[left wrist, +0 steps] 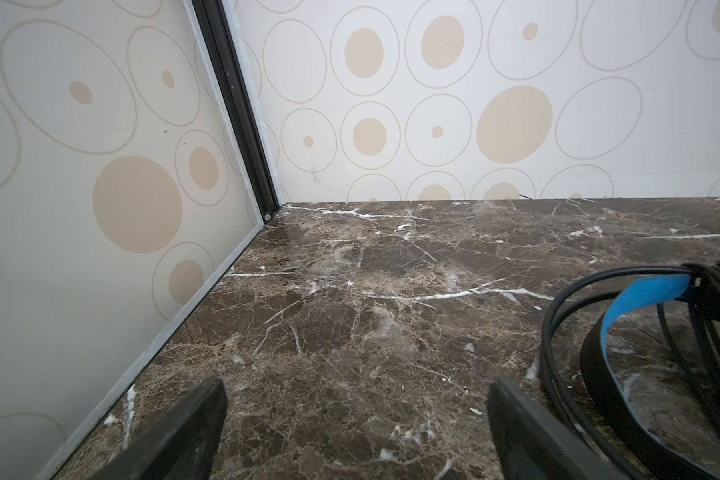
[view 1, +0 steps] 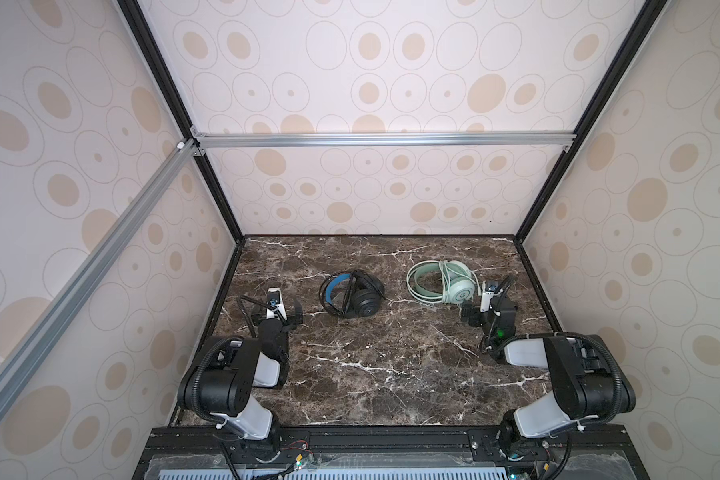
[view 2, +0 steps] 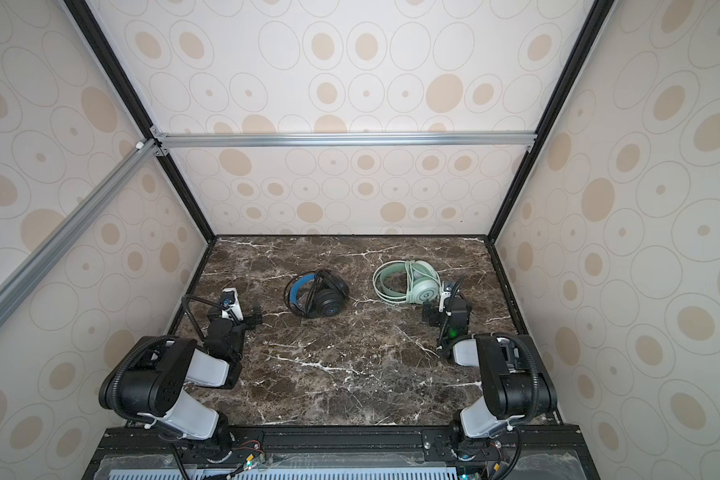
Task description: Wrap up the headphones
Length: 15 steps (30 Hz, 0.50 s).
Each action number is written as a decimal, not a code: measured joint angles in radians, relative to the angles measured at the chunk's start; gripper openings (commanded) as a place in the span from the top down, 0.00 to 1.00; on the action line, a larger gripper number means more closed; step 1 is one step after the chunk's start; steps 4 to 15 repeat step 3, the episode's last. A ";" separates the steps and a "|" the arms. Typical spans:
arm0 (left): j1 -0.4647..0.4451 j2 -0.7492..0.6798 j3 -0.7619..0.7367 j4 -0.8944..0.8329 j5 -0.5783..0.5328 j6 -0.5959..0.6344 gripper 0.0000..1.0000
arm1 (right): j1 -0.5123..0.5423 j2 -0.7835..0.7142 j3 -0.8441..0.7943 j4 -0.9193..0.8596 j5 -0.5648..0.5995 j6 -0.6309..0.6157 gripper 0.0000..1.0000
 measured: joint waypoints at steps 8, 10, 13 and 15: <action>0.000 0.000 0.000 -0.006 0.004 -0.001 0.02 | 0.000 0.000 0.000 0.000 0.000 0.000 0.00; 0.000 0.000 0.000 -0.006 0.004 -0.001 0.02 | 0.000 0.000 0.000 0.000 0.000 0.000 0.00; 0.000 0.000 0.000 -0.006 0.004 -0.001 0.02 | 0.000 0.000 0.000 0.000 0.000 0.000 0.00; 0.000 0.000 0.000 -0.006 0.004 -0.001 0.02 | 0.000 0.000 0.000 0.000 0.000 0.000 0.00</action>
